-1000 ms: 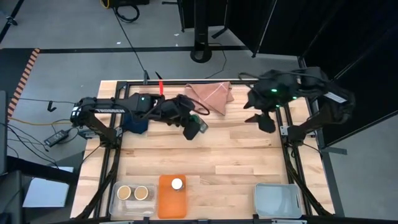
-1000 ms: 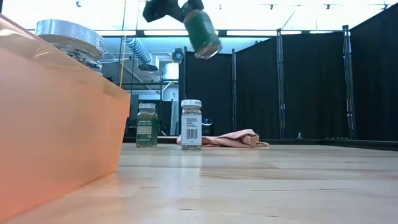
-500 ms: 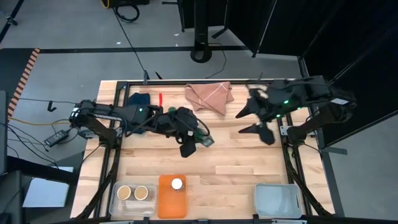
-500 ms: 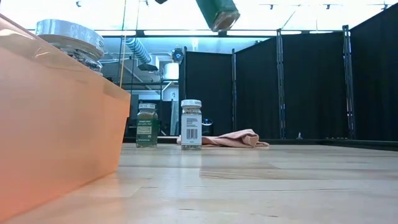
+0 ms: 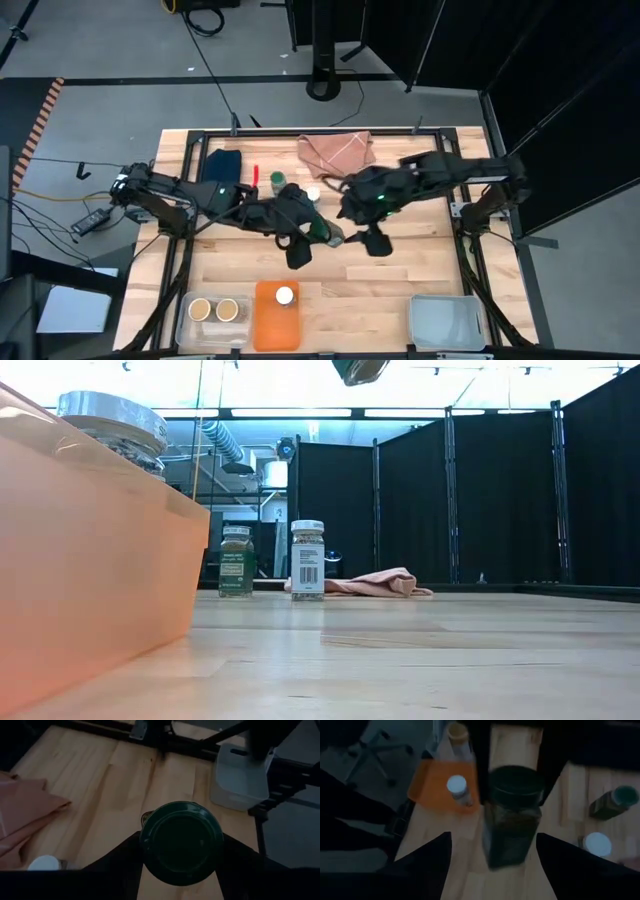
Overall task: Sort spices by type
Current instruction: Put the bottom green seasoning bottle into the gray bin
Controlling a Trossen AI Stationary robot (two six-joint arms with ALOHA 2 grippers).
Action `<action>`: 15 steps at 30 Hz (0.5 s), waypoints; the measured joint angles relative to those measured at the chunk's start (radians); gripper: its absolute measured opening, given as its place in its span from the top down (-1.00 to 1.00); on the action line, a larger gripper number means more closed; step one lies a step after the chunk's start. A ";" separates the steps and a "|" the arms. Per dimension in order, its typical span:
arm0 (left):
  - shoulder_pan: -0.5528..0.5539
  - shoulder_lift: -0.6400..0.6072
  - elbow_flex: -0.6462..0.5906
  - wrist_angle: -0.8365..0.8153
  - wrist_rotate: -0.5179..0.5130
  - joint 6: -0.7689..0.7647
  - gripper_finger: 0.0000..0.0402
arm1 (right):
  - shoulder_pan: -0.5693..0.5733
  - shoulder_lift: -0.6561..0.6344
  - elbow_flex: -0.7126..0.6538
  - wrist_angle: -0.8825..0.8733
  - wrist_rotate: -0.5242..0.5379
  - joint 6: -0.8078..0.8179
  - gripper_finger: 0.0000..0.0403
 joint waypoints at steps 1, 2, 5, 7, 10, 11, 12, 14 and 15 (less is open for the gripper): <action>-0.007 0.000 0.000 0.009 -0.014 0.000 0.02 | -0.001 0.013 0.000 0.000 -0.001 0.000 -0.49; -0.013 0.000 0.000 0.017 -0.024 0.000 0.02 | -0.002 0.026 0.000 0.000 -0.004 -0.006 -0.50; -0.026 0.000 0.000 0.032 -0.038 -0.002 0.02 | -0.005 0.060 0.000 0.000 -0.015 -0.016 -0.54; -0.033 0.000 -0.002 0.023 -0.041 -0.003 0.02 | -0.006 0.078 0.000 0.000 -0.015 -0.015 -0.57; -0.041 0.001 -0.002 0.038 -0.066 -0.005 0.02 | -0.007 0.094 0.000 -0.001 -0.015 -0.017 -0.61; -0.044 0.000 -0.002 0.039 -0.080 -0.005 0.02 | -0.008 0.098 0.000 0.000 -0.013 -0.018 -0.62; -0.047 0.000 -0.002 0.041 -0.098 -0.004 0.02 | -0.010 0.102 0.000 0.006 -0.012 -0.018 -0.63; -0.052 0.000 -0.002 0.055 -0.129 0.000 0.02 | -0.013 0.102 0.000 0.012 -0.012 -0.018 -0.65; -0.053 0.000 -0.002 0.063 -0.141 0.002 0.02 | -0.014 0.103 0.000 0.014 -0.011 -0.018 -0.66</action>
